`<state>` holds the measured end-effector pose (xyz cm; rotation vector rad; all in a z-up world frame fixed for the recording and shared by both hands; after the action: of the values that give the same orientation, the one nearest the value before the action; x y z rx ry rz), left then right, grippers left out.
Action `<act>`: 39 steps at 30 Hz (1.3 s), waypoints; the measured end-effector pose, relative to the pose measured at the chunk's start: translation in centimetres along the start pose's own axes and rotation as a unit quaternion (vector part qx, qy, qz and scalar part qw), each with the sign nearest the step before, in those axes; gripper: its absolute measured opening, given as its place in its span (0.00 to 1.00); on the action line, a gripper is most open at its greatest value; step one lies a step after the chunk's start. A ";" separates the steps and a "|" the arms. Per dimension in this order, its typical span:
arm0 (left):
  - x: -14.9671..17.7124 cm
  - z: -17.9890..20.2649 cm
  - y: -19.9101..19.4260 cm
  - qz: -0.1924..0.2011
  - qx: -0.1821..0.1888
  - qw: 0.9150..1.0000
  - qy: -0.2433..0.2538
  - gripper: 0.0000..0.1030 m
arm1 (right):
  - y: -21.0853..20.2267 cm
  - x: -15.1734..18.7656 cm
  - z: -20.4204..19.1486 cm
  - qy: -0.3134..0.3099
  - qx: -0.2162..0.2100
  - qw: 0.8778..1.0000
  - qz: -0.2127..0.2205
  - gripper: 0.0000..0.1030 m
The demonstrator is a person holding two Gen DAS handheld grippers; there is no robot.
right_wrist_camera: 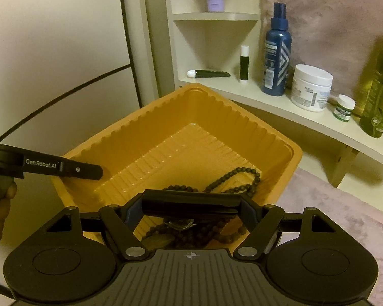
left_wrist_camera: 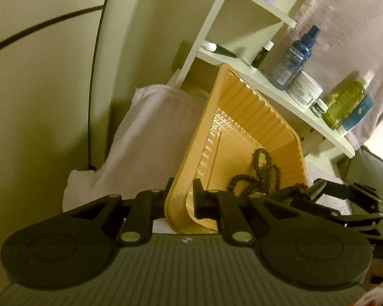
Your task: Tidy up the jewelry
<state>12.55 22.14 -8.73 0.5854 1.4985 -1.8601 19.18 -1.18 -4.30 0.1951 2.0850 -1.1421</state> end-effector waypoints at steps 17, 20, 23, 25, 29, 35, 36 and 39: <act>1.1 -2.1 1.8 -0.024 0.004 0.999 -0.038 0.34 | 0.6 0.1 -0.1 -0.007 0.002 1.000 -0.004 0.74; 0.9 -2.5 1.5 -0.023 -0.003 0.999 -0.035 0.35 | 0.7 0.1 -0.3 -0.008 0.001 1.000 -0.004 0.74; 0.6 -2.9 0.9 -0.021 -0.022 0.999 -0.016 0.38 | 0.7 0.2 -0.5 -0.009 -0.001 1.000 -0.004 0.74; 0.5 -3.0 0.5 -0.019 -0.026 0.999 0.000 0.40 | 0.8 0.2 -0.6 -0.010 -0.002 1.000 -0.003 0.74; 0.1 -2.2 -0.4 -0.013 -0.043 0.998 0.042 0.40 | 1.1 0.3 -0.9 -0.008 -0.005 1.000 -0.003 0.74; -0.8 -1.2 -1.9 0.005 -0.069 0.993 0.093 0.40 | 1.9 0.6 -1.4 -0.008 -0.008 1.000 -0.011 0.74; -0.9 -1.0 -2.0 0.007 -0.072 0.992 0.100 0.40 | 2.0 0.6 -1.5 -0.007 -0.008 1.000 -0.013 0.74; -1.2 -0.4 -2.6 0.012 -0.082 0.989 0.122 0.40 | 2.3 0.6 -1.6 -0.001 -0.010 1.000 -0.008 0.74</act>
<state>11.44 23.08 -6.29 0.7711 1.7739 -1.6732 18.90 1.29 -5.71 0.1664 2.0989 -1.1301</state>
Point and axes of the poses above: each gripper's, at about its wrist camera, not at the fingertips, and y roughly the way its jaws point, z to its right, x to its underside, the point moved 3 cm from there along y, roughly the way its jaws point, and after that the axes turned 14 degrees about y, right-handed, at the moved point
